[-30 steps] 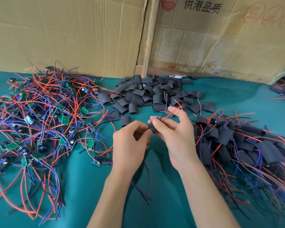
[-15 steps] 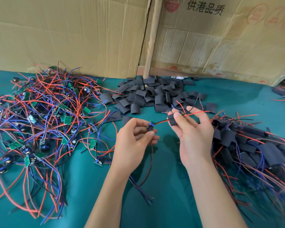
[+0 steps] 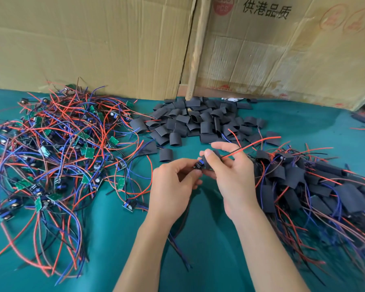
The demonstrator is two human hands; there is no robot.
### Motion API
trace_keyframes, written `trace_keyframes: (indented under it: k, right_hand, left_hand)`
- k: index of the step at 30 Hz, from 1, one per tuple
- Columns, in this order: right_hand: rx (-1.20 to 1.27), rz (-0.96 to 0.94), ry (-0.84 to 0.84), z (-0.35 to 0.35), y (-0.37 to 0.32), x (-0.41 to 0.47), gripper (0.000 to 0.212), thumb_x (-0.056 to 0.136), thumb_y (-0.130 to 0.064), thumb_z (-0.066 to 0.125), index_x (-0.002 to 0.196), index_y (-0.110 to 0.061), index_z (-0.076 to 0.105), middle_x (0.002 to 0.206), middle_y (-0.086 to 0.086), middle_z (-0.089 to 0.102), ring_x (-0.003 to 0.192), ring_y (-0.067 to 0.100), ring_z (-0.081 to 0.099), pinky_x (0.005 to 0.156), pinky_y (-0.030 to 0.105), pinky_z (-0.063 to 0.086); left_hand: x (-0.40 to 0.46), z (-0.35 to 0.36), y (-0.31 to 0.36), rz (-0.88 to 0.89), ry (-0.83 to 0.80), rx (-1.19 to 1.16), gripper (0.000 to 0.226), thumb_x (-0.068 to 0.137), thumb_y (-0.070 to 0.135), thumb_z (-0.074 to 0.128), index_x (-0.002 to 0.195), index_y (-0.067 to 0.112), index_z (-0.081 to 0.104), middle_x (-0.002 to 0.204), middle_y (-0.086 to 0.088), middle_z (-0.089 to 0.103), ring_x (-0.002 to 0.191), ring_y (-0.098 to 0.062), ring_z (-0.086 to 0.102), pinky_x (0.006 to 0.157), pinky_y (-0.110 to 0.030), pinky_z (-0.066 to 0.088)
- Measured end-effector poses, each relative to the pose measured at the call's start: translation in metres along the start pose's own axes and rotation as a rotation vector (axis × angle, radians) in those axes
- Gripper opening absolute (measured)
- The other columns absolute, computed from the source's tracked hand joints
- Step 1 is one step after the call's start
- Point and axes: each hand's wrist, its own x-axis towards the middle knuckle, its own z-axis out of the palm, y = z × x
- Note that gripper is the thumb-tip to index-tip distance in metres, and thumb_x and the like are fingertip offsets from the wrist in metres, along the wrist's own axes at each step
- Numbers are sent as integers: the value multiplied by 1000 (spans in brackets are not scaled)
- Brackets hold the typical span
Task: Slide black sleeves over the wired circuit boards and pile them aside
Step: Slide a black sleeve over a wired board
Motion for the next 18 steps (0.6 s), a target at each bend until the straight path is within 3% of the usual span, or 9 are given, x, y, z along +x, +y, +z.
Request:
trace_keyframes:
  k: [4, 7, 8, 11, 14, 18]
  right_hand:
    - [-142, -64, -124, -7, -4, 2, 14, 100, -12, 64, 108, -19, 72, 96, -1, 80, 64, 3, 58, 61, 14, 46]
    - [-39, 14, -238, -14, -9, 2, 23, 97, -8, 67, 116, -19, 74, 87, 3, 74, 63, 13, 49, 64, 20, 44]
    - [-44, 13, -269, -16, -10, 2, 26, 95, -4, 69, 116, -19, 74, 91, 11, 72, 65, 15, 51, 67, 23, 46]
    - [-30, 12, -309, -21, -12, 2, 31, 91, 3, 70, 118, -11, 73, 105, 8, 76, 70, 15, 61, 70, 24, 53]
    - [-20, -4, -302, -22, -12, 2, 22, 89, 2, 71, 109, -5, 75, 90, 9, 75, 67, 16, 65, 64, 22, 53]
    - [-55, -52, -275, -19, -10, 2, 16, 86, -2, 75, 101, -8, 77, 91, 19, 74, 63, 17, 63, 56, 23, 50]
  left_hand:
    - [2, -1, -1, -48, 9, -73, 20, 93, -2, 67, 97, 17, 73, 77, -2, 76, 64, -15, 74, 66, -26, 60]
    - [2, -1, -2, -51, 10, -46, 17, 93, -1, 66, 99, 13, 72, 76, -2, 75, 64, -16, 73, 66, -26, 59]
    - [2, -1, -2, -49, 11, -31, 16, 93, -1, 66, 100, 12, 72, 76, -1, 75, 64, -15, 73, 66, -26, 59]
    - [3, -3, -1, -47, -13, -45, 14, 95, -1, 65, 103, 7, 73, 79, -4, 75, 66, -15, 73, 67, -25, 58]
    - [3, -6, 1, -39, -73, -131, 17, 95, -5, 63, 104, 5, 73, 83, -7, 76, 66, -14, 72, 69, -25, 58]
    - [2, -8, 3, -51, -115, -253, 14, 95, -7, 63, 105, 2, 68, 76, -5, 75, 65, -15, 73, 64, -21, 56]
